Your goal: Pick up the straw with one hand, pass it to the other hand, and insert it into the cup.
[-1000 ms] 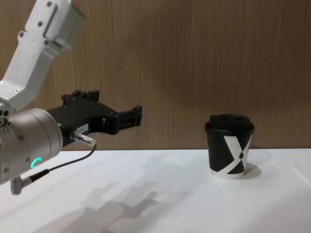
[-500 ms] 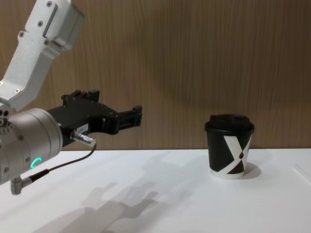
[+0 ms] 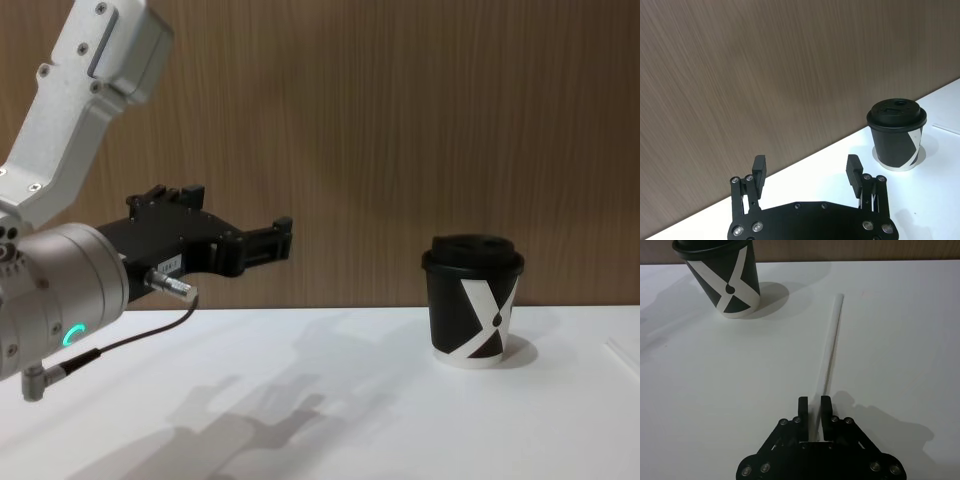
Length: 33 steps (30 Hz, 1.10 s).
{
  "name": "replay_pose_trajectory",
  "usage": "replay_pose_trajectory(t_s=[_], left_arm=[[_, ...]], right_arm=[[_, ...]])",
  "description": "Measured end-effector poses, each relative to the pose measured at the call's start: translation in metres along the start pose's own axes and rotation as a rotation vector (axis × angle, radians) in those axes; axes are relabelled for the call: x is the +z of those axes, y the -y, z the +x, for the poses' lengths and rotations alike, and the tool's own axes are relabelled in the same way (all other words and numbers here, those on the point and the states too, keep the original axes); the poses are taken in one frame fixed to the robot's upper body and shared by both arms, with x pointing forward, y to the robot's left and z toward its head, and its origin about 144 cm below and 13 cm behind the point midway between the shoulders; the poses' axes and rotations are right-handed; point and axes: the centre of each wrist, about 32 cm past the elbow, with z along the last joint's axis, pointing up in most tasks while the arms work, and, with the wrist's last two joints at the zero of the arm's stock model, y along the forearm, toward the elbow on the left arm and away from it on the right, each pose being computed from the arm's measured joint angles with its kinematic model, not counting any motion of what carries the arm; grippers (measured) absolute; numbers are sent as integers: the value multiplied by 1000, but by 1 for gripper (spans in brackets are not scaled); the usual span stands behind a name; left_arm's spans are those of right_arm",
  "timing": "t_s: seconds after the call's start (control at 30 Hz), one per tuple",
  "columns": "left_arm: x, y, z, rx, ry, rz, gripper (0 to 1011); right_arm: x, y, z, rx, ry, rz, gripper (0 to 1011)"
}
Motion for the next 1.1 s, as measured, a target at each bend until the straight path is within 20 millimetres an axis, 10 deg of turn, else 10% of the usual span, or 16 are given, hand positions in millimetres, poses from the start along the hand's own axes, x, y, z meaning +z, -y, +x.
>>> replay_pose_trajectory(t_s=[0.33,1.1], left_arm=[[0,0,0,0,0,0,1003],[0,0,0,0,0,0,1003]], right_arm=[[0,0,0,1,0,0,8],[0,-1,3,-1,2,5,0]])
